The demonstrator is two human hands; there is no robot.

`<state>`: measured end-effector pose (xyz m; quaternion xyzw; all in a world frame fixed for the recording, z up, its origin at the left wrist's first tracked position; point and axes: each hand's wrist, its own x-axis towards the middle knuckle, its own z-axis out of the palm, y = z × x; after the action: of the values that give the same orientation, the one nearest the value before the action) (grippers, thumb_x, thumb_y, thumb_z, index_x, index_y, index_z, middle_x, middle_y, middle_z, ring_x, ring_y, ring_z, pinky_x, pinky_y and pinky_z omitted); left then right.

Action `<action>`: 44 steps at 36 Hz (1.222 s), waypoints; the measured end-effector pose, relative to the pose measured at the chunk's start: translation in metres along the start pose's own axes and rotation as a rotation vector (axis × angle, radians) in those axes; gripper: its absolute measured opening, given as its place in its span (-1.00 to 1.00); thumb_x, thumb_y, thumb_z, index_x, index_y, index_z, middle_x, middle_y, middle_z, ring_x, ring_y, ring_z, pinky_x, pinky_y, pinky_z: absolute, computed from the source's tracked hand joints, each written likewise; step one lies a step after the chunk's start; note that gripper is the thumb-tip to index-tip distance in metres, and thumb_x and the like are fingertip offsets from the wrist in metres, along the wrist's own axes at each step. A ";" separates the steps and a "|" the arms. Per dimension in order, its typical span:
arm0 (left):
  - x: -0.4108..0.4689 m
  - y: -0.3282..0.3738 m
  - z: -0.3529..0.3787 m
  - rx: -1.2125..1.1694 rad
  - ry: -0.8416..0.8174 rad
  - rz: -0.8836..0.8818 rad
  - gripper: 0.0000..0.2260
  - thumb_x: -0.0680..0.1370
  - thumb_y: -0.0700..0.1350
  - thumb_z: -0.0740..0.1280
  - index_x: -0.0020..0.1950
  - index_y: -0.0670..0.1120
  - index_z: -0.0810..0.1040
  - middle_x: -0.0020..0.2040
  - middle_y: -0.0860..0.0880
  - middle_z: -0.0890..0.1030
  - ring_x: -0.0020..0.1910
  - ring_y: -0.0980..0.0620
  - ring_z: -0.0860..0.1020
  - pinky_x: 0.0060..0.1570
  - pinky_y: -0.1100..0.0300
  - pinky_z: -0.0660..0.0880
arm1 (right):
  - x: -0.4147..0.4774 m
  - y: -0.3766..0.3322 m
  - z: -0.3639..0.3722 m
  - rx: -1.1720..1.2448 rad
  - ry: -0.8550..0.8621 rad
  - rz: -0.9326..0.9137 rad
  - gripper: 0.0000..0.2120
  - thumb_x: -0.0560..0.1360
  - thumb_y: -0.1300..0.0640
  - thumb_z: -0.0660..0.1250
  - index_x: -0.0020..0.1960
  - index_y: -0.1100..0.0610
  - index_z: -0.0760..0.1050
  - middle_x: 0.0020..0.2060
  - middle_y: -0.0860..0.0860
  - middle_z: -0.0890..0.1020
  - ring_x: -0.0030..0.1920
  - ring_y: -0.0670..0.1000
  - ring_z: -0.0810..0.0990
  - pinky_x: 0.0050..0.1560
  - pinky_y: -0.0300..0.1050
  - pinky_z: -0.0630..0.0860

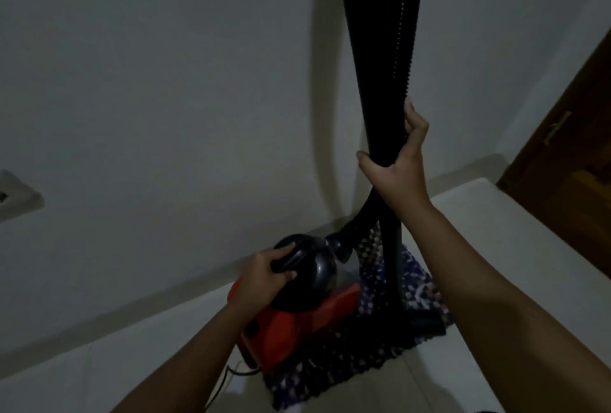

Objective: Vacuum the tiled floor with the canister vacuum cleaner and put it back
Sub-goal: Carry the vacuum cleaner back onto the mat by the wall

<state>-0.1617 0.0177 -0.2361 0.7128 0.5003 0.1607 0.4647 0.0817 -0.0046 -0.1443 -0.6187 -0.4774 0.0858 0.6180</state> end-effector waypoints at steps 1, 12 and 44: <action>0.007 -0.007 0.006 0.009 0.002 0.013 -0.49 0.38 -0.34 0.46 0.30 -0.08 0.51 0.21 -0.10 0.59 0.21 -0.03 0.54 0.28 0.08 0.45 | -0.004 0.012 -0.001 0.004 -0.009 -0.016 -0.14 0.40 0.35 0.44 0.52 0.22 0.00 0.42 -0.01 0.21 0.40 -0.16 0.25 0.38 -0.47 0.19; 0.045 -0.063 0.050 0.121 0.048 0.092 -0.48 0.38 -0.38 0.43 0.31 -0.10 0.49 0.22 -0.11 0.58 0.13 0.12 0.48 0.11 0.34 0.37 | -0.043 0.091 0.001 0.103 -0.011 0.002 -0.20 0.44 0.30 0.44 0.53 0.10 0.07 0.44 -0.07 0.23 0.48 -0.07 0.22 0.49 0.11 0.21; 0.115 -0.085 0.065 0.134 -0.150 0.080 -0.49 0.41 -0.40 0.39 0.34 -0.17 0.47 0.21 -0.13 0.58 0.10 0.10 0.48 0.11 0.29 0.37 | -0.078 0.110 0.031 0.070 0.235 0.007 -0.41 0.55 0.15 0.33 0.49 -0.06 0.18 0.44 -0.01 0.37 0.44 -0.07 0.34 0.46 -0.01 0.30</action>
<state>-0.1135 0.0898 -0.3663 0.7716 0.4451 0.0915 0.4452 0.0724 -0.0141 -0.2826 -0.6042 -0.3963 0.0316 0.6905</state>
